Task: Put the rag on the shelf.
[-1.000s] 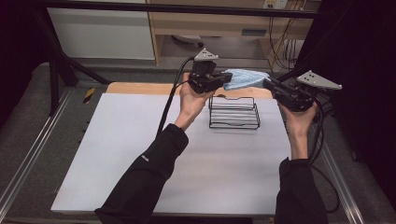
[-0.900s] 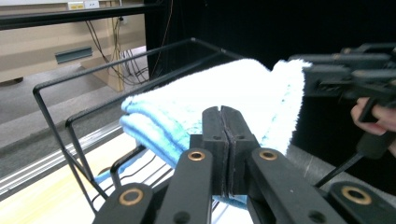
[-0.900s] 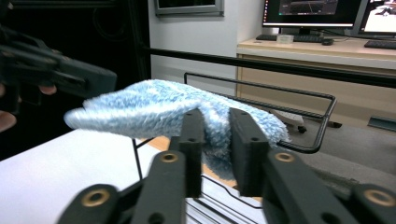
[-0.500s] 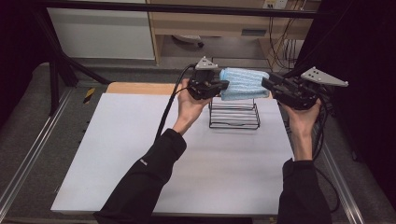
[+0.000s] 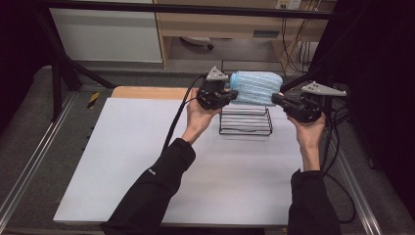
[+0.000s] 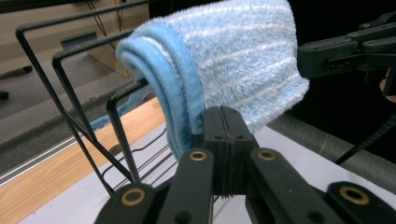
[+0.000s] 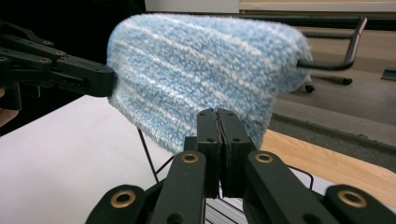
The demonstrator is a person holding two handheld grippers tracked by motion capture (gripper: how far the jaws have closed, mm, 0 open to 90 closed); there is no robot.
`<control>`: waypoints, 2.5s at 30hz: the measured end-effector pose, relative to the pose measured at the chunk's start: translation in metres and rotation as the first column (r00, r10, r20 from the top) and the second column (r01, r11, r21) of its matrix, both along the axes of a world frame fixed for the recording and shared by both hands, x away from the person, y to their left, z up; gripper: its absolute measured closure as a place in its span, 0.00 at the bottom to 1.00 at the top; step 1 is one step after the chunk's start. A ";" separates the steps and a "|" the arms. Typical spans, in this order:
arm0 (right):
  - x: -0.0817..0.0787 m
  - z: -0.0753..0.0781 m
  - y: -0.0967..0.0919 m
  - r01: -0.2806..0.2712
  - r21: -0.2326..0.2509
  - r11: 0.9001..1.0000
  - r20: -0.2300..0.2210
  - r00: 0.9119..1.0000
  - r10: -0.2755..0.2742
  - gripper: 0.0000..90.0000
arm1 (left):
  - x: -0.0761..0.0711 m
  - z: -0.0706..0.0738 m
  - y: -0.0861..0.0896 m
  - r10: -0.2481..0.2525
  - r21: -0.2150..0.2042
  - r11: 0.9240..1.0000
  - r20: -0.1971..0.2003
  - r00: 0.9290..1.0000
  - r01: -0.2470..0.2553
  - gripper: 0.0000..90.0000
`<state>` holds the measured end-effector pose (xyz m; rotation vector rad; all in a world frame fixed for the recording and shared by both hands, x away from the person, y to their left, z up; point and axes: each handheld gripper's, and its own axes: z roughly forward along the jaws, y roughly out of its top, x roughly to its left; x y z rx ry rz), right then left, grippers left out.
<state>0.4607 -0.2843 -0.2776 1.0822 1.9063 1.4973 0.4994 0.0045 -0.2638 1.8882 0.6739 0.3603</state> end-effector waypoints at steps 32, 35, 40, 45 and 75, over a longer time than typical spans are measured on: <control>-0.014 0.004 0.008 -0.009 0.015 1.000 0.072 0.997 0.008 0.57 | -0.014 0.009 0.022 0.000 0.006 1.000 0.017 1.000 0.000 0.64; -0.018 0.009 0.010 -0.021 0.022 1.000 0.077 0.997 0.019 0.48 | -0.017 0.008 0.032 0.000 0.000 1.000 0.006 1.000 0.000 0.54; -0.023 0.017 0.013 -0.024 0.029 0.999 0.074 0.997 0.022 0.32 | -0.022 0.004 0.048 0.005 0.020 1.000 0.002 1.000 -0.005 0.41; -0.031 0.019 0.017 -0.038 0.029 0.999 0.067 0.997 0.036 0.20 | -0.029 -0.002 0.064 0.009 0.035 0.999 0.001 1.000 -0.009 0.30; -0.069 -0.080 0.069 -0.210 0.006 0.978 -0.150 0.967 0.208 0.01 | -0.102 -0.117 0.184 0.104 0.051 0.994 -0.092 0.990 -0.100 0.10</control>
